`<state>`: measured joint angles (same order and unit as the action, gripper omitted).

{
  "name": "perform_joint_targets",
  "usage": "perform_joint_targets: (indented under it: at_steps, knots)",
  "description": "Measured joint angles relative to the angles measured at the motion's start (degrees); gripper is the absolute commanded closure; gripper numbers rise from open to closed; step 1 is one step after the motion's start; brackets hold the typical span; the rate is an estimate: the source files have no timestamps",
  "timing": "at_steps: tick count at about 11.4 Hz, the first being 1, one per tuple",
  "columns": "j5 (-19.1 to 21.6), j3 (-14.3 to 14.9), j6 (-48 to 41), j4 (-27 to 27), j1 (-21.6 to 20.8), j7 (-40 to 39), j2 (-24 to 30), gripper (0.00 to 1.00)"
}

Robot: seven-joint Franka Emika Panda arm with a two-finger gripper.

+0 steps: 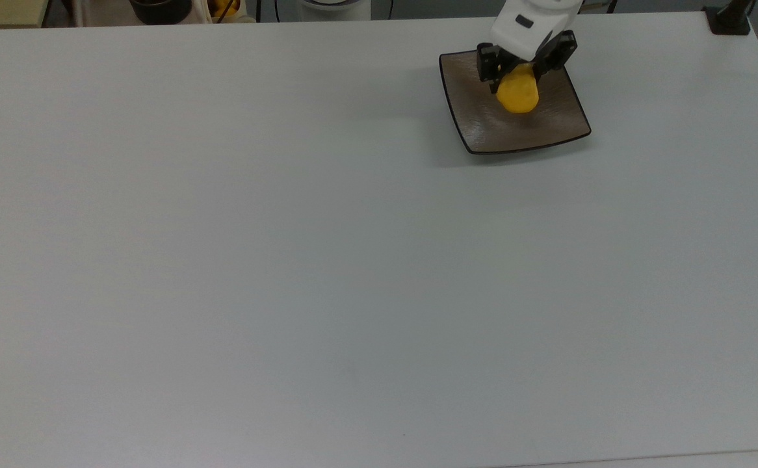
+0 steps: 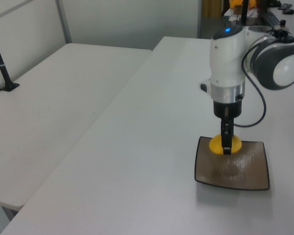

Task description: Put potatoes on a ceramic plate

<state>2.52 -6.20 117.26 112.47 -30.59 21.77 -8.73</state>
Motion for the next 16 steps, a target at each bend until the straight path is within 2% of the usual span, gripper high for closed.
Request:
perform_joint_targets:
  at_steps: [3, 4, 5, 6, 10, 13, 16]
  knots:
    - [0.0, -1.3, 4.7, 3.8, -0.5, 0.2, -2.1, 0.7]
    - [0.0, -1.6, 5.0, 4.2, -0.5, 0.5, -2.6, 0.52]
    - [0.0, -1.6, 5.0, 4.2, -0.5, 0.6, -2.8, 0.22]
    - [0.0, -1.6, 5.0, 4.2, -0.4, 0.7, -2.9, 0.01]
    - [-0.1, -1.5, 5.1, 3.7, 0.0, 1.2, -2.4, 0.0]
    - [-1.5, -1.3, 4.8, 1.7, 3.2, 1.2, 2.5, 0.0]
    - [-3.5, 0.0, -5.5, -5.2, 8.2, 1.2, 7.4, 0.0]
